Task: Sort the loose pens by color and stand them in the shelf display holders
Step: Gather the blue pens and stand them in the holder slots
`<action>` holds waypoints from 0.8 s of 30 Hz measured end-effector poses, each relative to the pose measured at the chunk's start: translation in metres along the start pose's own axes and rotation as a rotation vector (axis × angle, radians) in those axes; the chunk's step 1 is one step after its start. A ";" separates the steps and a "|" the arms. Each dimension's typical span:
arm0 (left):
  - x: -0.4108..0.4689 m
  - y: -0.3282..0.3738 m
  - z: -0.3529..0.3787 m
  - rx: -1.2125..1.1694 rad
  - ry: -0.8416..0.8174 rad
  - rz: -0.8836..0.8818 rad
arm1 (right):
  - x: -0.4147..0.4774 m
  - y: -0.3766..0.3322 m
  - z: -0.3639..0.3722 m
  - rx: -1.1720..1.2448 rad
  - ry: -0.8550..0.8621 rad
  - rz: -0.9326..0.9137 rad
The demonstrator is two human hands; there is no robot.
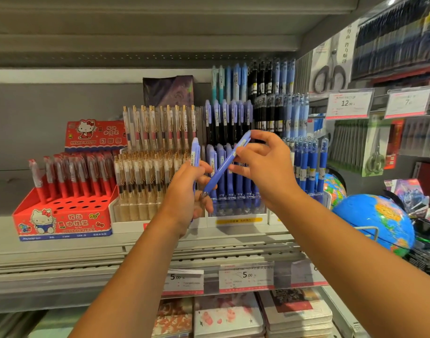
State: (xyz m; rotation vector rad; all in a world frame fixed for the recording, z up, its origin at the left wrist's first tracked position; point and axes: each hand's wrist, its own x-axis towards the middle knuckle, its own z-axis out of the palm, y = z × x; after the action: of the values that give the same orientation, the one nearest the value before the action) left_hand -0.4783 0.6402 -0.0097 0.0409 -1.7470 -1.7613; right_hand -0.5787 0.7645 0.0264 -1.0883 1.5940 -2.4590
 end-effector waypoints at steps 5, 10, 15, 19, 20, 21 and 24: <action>-0.002 0.004 0.003 -0.133 0.085 0.044 | 0.010 -0.007 -0.008 0.017 0.061 -0.084; -0.004 0.007 0.005 -0.053 0.114 0.104 | 0.015 -0.004 -0.010 -0.175 0.032 -0.161; -0.004 0.006 0.005 0.188 0.125 0.172 | 0.015 0.006 -0.008 -0.345 -0.044 -0.227; -0.002 0.004 0.005 0.243 0.147 0.199 | 0.017 0.013 -0.004 -0.421 -0.109 -0.226; -0.001 0.003 0.005 0.263 0.159 0.203 | 0.017 0.015 -0.004 -0.437 -0.128 -0.212; 0.000 0.003 0.005 0.274 0.171 0.208 | 0.017 0.017 -0.003 -0.461 -0.145 -0.199; -0.001 0.004 0.006 0.248 0.186 0.205 | 0.015 0.025 -0.002 -0.526 -0.191 -0.178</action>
State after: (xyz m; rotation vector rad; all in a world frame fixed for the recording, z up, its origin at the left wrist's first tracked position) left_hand -0.4785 0.6460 -0.0061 0.1223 -1.7553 -1.3456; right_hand -0.5999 0.7491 0.0140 -1.5290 2.2253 -1.9819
